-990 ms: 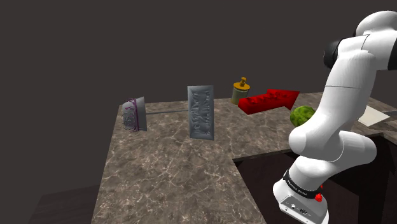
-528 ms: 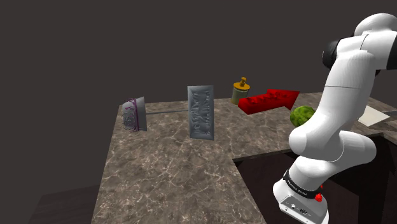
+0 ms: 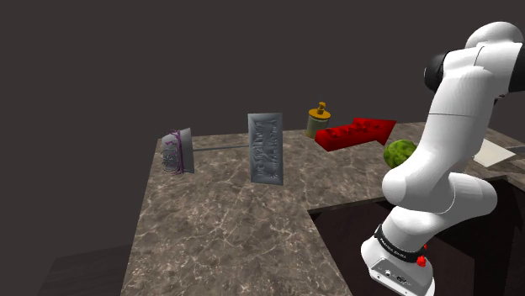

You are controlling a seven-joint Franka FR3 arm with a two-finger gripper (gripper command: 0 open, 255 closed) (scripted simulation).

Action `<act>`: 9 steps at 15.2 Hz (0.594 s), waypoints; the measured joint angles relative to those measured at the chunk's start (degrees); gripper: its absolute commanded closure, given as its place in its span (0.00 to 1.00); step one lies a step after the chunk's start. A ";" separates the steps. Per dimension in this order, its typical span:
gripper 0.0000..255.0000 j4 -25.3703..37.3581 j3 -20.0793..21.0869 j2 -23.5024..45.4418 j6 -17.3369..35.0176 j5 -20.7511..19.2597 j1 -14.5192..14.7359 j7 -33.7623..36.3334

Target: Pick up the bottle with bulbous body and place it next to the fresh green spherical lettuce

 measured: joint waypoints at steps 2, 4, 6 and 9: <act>1.00 -1.13 0.17 0.28 1.29 0.30 0.06 -0.21; 1.00 -2.15 0.31 0.46 2.40 0.52 0.18 -0.37; 1.00 -2.28 0.36 0.58 2.63 0.63 0.12 -0.46; 1.00 -2.29 0.38 0.64 2.69 0.68 0.07 -0.51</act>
